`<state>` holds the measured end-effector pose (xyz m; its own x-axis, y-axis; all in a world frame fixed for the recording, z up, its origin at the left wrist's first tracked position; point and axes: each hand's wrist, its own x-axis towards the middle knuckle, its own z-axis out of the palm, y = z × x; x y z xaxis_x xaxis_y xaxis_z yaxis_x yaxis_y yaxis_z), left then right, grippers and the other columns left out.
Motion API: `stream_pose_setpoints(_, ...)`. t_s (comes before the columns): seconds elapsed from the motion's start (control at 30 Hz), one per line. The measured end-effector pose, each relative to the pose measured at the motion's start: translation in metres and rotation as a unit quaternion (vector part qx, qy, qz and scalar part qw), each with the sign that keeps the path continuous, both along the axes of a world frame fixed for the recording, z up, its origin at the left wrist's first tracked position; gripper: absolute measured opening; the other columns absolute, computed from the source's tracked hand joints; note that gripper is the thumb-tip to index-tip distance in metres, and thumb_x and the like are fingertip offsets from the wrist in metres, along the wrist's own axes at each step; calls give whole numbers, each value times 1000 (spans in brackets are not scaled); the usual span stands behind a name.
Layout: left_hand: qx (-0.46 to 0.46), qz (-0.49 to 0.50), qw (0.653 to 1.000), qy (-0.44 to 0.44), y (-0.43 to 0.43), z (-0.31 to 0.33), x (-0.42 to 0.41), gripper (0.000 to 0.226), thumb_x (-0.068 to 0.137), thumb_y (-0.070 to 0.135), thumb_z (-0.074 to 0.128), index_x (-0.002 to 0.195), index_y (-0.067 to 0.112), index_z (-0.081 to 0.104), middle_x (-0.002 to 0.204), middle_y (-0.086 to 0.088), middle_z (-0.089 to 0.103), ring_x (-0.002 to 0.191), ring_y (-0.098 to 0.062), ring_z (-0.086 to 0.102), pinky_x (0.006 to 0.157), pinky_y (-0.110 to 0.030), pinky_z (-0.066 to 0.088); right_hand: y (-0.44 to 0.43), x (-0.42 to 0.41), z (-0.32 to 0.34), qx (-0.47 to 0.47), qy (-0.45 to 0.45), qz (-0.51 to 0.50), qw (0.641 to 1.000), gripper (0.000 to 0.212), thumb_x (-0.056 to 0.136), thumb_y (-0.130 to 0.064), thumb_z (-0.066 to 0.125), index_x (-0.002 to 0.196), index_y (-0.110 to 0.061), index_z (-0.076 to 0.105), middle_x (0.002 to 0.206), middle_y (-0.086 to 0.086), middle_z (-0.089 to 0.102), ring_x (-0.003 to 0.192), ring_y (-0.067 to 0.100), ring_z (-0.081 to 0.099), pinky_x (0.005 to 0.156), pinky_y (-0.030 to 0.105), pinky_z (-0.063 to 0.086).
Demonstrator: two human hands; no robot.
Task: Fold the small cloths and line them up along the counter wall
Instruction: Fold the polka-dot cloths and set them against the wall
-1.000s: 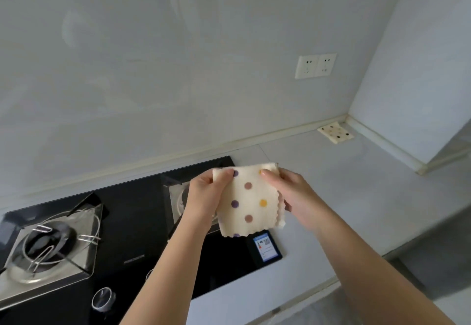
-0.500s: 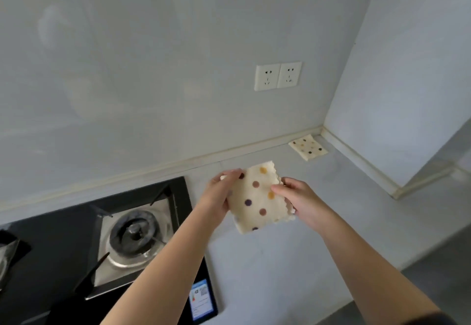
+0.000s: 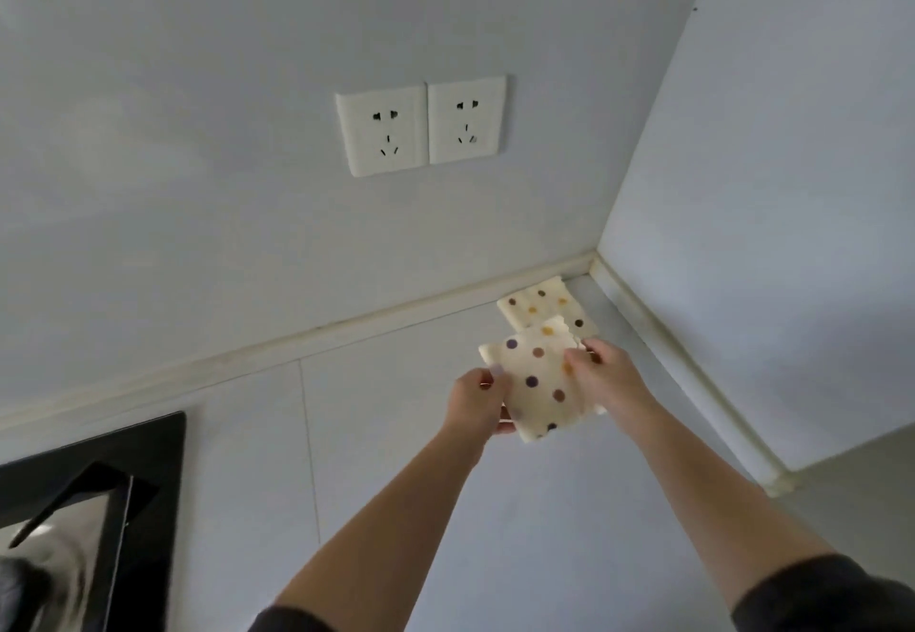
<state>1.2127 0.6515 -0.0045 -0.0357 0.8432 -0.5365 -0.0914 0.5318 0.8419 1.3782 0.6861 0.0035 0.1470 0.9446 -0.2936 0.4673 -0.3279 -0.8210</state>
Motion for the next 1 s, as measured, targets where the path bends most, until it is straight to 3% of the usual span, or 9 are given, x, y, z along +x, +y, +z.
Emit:
stream_pose_setpoints(0.17,13,-10,998,67,64,-21,30,16,99,20,48,88,15,57,91,-6,67,82,-25,69,69,-40,60,61,26,-25,33,-37,3,999,25,92,-23,52,91,2,57,82,10,57,75,22,51,62,31,38)
stream_pose_setpoints(0.37,29,3,989,143,124,-43,41,26,97,26,49,94,3,60,96,-13,68,84,-26,69,71,-41,60,120,33,-44,85,-77,-4,993,25,90,-18,53,69,-13,42,63,1,45,62,19,41,53,30,29)
stream_pose_setpoints(0.53,-7,-22,976,218,149,-59,41,28,97,26,47,86,4,60,82,-13,72,70,-25,71,72,-36,59,147,33,-68,59,-138,30,988,15,93,-19,52,94,-6,59,84,7,60,82,27,56,65,29,36)
stream_pose_setpoints(0.63,-4,-50,959,279,155,-55,45,23,96,25,47,83,9,56,78,-11,71,58,-17,66,51,-21,52,153,32,-75,69,-159,11,985,16,93,-19,53,102,-8,59,94,8,65,91,29,60,68,29,40)
stream_pose_setpoints(0.73,18,-36,951,306,152,-47,47,19,94,27,52,98,11,43,90,-7,64,64,-19,60,43,-23,42,153,28,-75,108,-237,17,965,25,92,-16,53,115,-7,54,106,12,63,99,32,58,72,36,45)
stream_pose_setpoints(0.8,122,-60,888,440,140,-51,45,24,92,30,55,104,14,40,98,2,52,78,-17,53,59,-25,40,149,28,-77,209,-307,37,928,34,87,-9,55,121,-5,54,111,16,60,101,37,57,75,41,48)
stream_pose_setpoints(0.9,313,-129,738,583,124,-64,47,39,92,36,42,122,12,49,123,0,53,111,-19,53,88,-34,44,143,29,-85,329,-320,147,876,40,88,-12,40,123,-1,56,125,16,59,117,36,55,92,44,49)
stream_pose_setpoints(0.97,265,-240,710,607,124,-71,50,63,92,43,18,146,10,26,155,-2,25,143,-20,23,112,-44,25,138,28,-90,250,-327,266,872,60,92,-30,17,138,-3,44,148,12,41,142,27,30,111,46,33)
stream_pose_setpoints(1.0,221,-292,707,605,125,-75,51,70,90,46,6,151,10,10,160,-1,6,147,-17,3,117,-45,10,137,29,-92,200,-341,302,867,71,90,-39,4,146,-5,31,156,8,26,147,21,14,117,44,22)
